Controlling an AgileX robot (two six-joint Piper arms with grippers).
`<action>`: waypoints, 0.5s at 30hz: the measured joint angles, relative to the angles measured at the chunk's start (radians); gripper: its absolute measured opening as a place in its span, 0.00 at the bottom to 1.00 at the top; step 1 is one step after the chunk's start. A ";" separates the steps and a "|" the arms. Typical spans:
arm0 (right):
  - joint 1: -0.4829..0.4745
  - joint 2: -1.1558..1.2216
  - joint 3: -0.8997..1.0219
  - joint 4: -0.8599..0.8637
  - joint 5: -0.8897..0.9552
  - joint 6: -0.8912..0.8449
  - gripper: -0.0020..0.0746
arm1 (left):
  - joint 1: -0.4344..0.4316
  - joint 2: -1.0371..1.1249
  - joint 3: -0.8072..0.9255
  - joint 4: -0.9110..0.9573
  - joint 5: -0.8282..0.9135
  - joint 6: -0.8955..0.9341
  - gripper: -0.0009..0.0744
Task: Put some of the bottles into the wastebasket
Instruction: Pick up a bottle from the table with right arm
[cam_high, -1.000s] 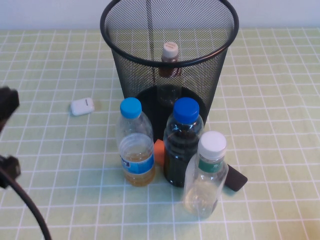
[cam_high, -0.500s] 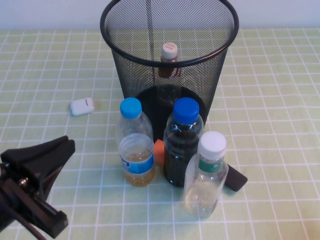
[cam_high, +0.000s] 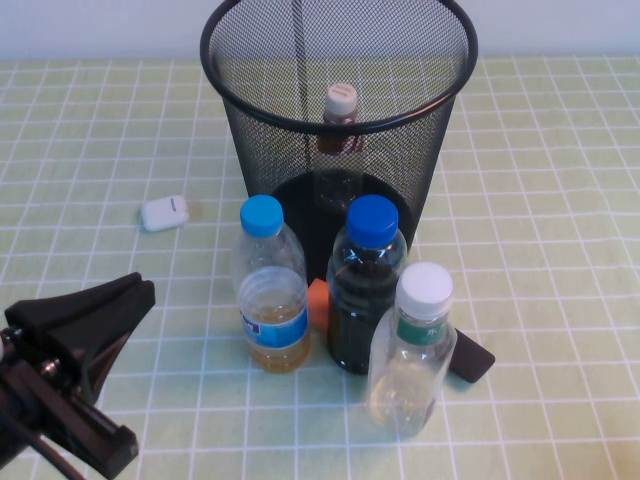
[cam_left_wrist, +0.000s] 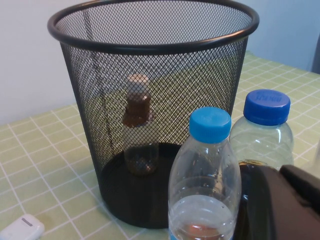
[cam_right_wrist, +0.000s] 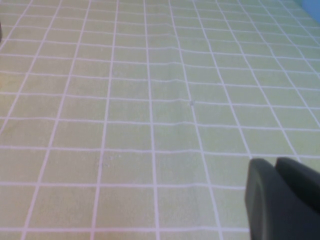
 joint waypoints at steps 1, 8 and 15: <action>0.000 0.000 0.000 -0.013 -0.021 0.000 0.03 | 0.000 0.000 0.000 0.000 0.000 0.000 0.01; 0.000 0.000 0.000 0.423 -0.224 0.108 0.03 | 0.000 0.000 0.000 0.000 0.000 0.000 0.01; 0.000 0.002 -0.012 0.699 -0.281 0.097 0.03 | 0.000 0.000 0.000 0.000 0.000 0.000 0.01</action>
